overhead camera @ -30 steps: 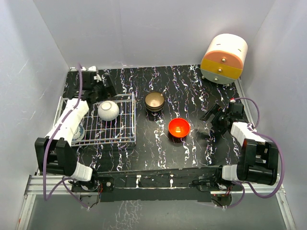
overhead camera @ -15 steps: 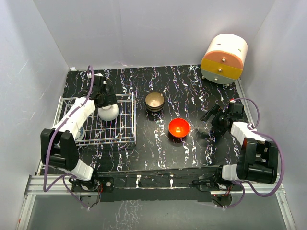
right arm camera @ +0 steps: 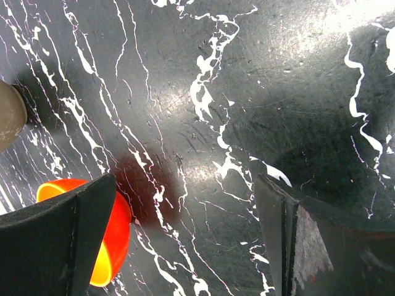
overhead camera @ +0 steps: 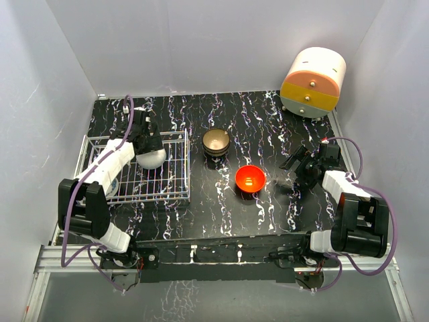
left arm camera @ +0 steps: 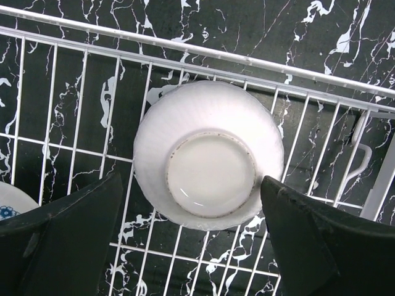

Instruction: Load the bowls into the dish rack

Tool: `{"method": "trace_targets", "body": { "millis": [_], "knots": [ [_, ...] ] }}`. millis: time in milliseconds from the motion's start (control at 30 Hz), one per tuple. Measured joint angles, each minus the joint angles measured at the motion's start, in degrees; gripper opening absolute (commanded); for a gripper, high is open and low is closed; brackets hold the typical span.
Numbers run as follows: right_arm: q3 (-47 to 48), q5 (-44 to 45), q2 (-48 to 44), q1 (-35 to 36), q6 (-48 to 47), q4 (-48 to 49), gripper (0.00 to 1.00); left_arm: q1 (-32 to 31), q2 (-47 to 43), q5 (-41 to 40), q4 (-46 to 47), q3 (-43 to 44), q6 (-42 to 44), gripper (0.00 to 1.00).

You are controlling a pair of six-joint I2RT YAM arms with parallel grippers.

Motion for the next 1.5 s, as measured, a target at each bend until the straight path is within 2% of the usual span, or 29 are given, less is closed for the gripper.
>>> {"method": "trace_targets", "body": {
  "millis": [367, 767, 900, 1100, 1500],
  "knots": [
    [0.0, 0.02, 0.0, -0.04, 0.0, 0.0, 0.98, -0.02, 0.02, -0.79, 2.95, -2.73, -0.81, 0.75],
    [0.0, -0.02, 0.0, -0.04, 0.0, 0.0, 0.98, -0.2, -0.46, -7.37, 2.01, -2.84, -3.61, 0.54],
    [0.0, -0.02, 0.0, -0.04, 0.0, 0.0, 0.98, 1.42, -1.09, -9.46, 1.31, -3.5, -6.08, 0.53],
    [0.0, -0.04, 0.0, -0.04, 0.0, 0.0, 0.98, 8.09, -1.97, -11.08, 1.11, -5.88, -7.82, 0.52],
    [0.0, -0.24, 0.0, -0.04, 0.0, 0.0, 0.98, 16.0, -1.27, -10.91, 1.18, -5.53, -7.3, 0.53]
  ]
}}
